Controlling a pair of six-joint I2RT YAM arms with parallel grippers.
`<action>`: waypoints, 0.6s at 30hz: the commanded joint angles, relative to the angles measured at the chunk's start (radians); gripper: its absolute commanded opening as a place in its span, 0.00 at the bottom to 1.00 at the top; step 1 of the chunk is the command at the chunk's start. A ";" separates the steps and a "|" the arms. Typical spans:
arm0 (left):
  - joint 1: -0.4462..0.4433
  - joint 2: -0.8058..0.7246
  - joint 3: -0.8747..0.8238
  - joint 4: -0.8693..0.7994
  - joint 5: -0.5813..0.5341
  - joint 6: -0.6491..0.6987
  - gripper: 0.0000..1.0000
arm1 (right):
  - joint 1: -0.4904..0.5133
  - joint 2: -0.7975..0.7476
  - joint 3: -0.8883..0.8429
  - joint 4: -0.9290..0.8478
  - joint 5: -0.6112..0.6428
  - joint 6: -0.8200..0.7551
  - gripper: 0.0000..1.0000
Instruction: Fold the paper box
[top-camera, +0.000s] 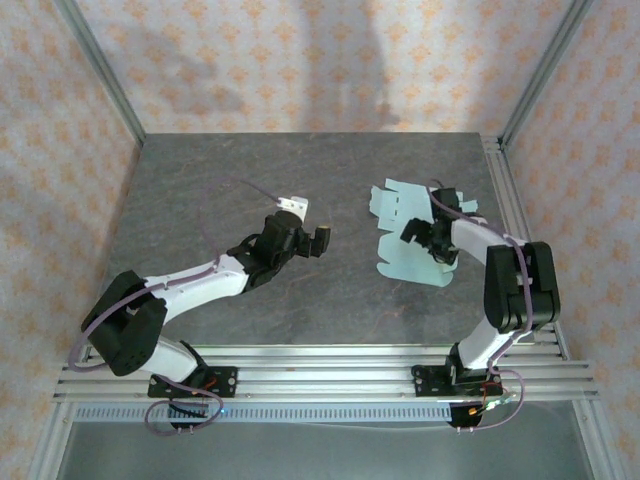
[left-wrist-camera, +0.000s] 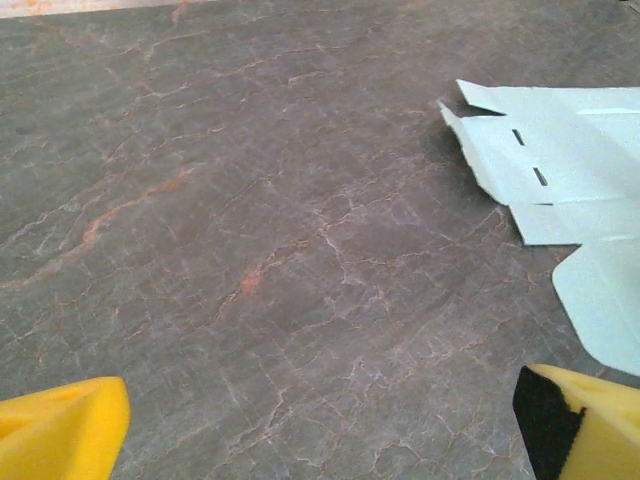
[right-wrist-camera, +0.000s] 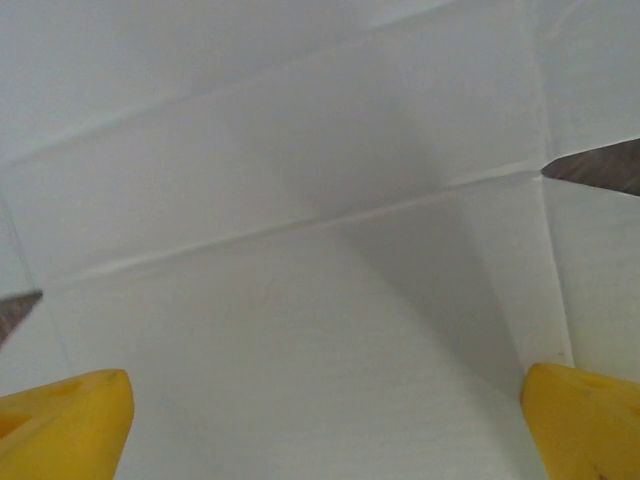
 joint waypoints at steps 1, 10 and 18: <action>0.035 -0.016 0.014 -0.027 0.033 -0.093 1.00 | 0.046 -0.027 -0.028 0.024 -0.006 0.049 0.99; 0.113 -0.024 -0.022 -0.028 0.087 -0.209 1.00 | 0.217 0.021 -0.023 0.101 -0.004 0.139 1.00; 0.145 -0.021 -0.028 -0.054 0.093 -0.263 1.00 | 0.363 0.038 0.045 0.170 -0.054 0.208 1.00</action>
